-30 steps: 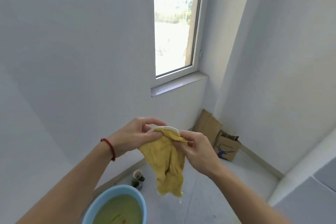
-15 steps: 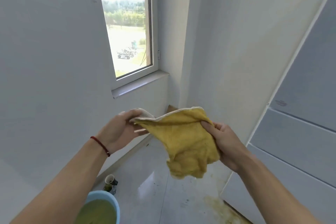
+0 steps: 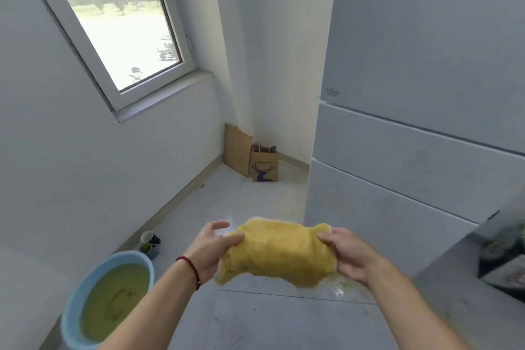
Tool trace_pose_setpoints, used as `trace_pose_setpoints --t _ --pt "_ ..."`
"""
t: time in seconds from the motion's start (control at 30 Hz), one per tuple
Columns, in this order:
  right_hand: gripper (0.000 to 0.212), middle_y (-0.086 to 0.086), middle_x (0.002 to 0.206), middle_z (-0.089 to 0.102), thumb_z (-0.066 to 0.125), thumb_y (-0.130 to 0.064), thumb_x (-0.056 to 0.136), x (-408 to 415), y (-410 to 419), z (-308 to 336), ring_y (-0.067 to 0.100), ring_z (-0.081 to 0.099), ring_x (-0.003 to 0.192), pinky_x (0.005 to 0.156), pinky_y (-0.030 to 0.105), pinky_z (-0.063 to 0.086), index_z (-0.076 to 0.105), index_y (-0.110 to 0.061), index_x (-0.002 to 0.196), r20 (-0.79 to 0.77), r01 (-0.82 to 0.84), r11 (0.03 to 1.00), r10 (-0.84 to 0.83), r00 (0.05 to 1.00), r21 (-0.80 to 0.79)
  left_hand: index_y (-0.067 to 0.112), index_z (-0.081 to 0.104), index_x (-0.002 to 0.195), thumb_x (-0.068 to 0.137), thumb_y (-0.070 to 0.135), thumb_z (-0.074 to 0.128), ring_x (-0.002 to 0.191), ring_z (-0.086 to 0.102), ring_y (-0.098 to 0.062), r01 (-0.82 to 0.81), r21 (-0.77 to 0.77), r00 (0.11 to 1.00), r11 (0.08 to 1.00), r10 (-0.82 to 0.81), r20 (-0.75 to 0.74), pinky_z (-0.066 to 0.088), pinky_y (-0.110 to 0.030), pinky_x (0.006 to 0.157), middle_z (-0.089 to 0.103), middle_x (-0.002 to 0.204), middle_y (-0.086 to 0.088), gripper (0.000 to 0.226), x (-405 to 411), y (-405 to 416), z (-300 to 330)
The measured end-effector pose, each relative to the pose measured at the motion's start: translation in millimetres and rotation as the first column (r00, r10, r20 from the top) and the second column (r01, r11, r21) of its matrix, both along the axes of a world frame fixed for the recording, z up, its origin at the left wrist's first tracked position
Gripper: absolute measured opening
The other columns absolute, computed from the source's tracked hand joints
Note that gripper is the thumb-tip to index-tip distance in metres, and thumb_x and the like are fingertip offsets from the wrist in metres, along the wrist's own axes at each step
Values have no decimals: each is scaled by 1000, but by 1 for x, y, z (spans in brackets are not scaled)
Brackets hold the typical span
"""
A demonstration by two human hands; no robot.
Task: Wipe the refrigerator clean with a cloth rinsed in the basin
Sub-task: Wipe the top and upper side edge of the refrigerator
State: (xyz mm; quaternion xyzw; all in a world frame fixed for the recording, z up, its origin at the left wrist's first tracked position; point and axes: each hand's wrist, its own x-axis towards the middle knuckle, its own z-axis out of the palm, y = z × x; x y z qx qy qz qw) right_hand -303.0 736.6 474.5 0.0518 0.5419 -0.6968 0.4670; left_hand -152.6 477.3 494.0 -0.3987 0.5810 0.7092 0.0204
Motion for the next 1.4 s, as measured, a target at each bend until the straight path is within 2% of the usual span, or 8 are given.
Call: trace_pose_setpoints --t 0.3,0.5,0.67,0.97,1.07,1.17,1.27,1.4 --pt "27 18 104 77 64 -21 102 6 120 -13 27 75 88 74 36 62 74 0 117 -177 24 981 11 984 191 13 66 124 91 -6 67 83 69 -30 120 -22 965 993 -122 -231 59 -38 72 71 100 -26 39 -9 49 -1" --pt "31 16 100 77 69 -19 99 19 147 22 25 73 83 69 35 59 57 -23 127 -527 413 888 -257 810 202 6 73 109 93 -2 67 94 75 -36 103 -245 928 964 -182 -324 63 -43 75 77 100 -16 19 -24 58 18" --pt "17 13 100 73 70 -8 97 21 175 60 15 69 85 73 27 59 73 -17 111 -711 404 875 -105 695 266 13 69 123 84 -7 75 100 74 -23 282 -246 850 927 -361 -385 62 -34 85 77 107 -11 45 -52 67 33" --pt "14 -11 90 75 79 -19 89 36 231 106 10 68 87 81 34 54 78 -29 100 -768 574 510 437 469 641 30 78 87 85 11 78 76 66 -10 253 -869 772 424 -630 -82 49 -20 70 73 79 7 19 -87 111 44" --pt "5 -1 81 75 80 -23 90 35 264 122 15 66 77 82 45 56 75 -22 88 -858 581 657 214 467 480 24 78 88 89 23 75 79 64 -18 339 -701 719 627 -653 -237 50 -31 77 73 86 -10 3 -89 124 63" --pt "46 7 106 78 79 -50 82 34 296 130 22 70 101 98 51 55 72 -12 107 -618 501 864 -370 693 44 8 70 122 92 40 70 114 67 -27 462 -90 759 882 -446 -474 45 -51 110 69 125 -19 43 -93 170 78" --pt "50 19 116 76 49 -45 106 49 306 104 30 76 104 84 48 61 69 -4 124 -255 495 869 -483 838 -21 7 62 135 98 41 61 126 61 -39 554 302 828 775 -477 -295 41 -59 112 65 134 -21 50 -83 238 60" --pt "42 31 118 71 57 -19 103 64 386 50 37 75 102 84 52 63 61 14 128 -57 561 825 -564 824 -59 -3 56 138 100 21 60 114 68 -40 519 254 849 816 -527 -40 44 -59 110 69 125 -24 46 -74 322 33"
